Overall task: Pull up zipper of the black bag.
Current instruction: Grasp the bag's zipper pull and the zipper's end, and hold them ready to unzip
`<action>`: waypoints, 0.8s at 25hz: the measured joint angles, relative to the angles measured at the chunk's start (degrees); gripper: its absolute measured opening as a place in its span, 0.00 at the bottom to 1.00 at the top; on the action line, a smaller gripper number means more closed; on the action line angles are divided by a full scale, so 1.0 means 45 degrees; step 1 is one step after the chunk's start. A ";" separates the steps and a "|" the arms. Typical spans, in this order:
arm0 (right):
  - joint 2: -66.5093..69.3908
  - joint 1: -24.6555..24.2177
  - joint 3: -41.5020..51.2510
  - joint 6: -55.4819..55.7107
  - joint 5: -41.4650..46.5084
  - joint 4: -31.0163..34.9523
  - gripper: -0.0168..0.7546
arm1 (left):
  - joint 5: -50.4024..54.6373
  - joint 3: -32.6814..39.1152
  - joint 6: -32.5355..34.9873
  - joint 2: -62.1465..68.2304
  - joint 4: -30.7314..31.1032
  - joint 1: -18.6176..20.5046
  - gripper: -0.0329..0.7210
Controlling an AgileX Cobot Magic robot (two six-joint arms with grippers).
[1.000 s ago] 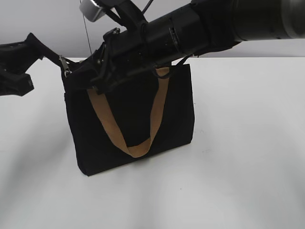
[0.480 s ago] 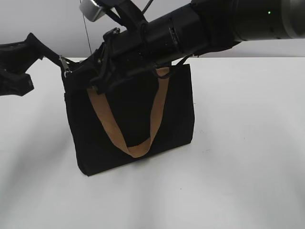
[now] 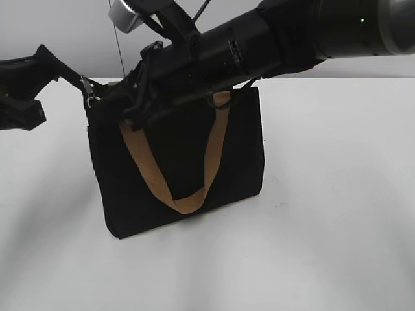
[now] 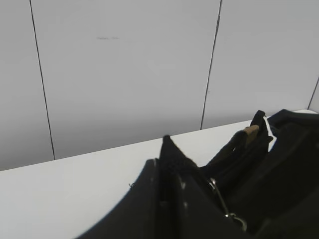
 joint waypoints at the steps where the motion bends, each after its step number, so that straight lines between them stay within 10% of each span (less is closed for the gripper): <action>1: 0.0058 0.0000 0.0000 0.0000 -0.0010 0.0014 0.35 | 0.0000 0.0000 -0.0004 0.0000 0.0010 0.0000 0.07; 20: 0.0310 0.0000 0.0000 0.0020 -0.0037 0.1305 0.29 | 0.0000 0.0000 -0.0015 0.0000 0.0010 0.0000 0.07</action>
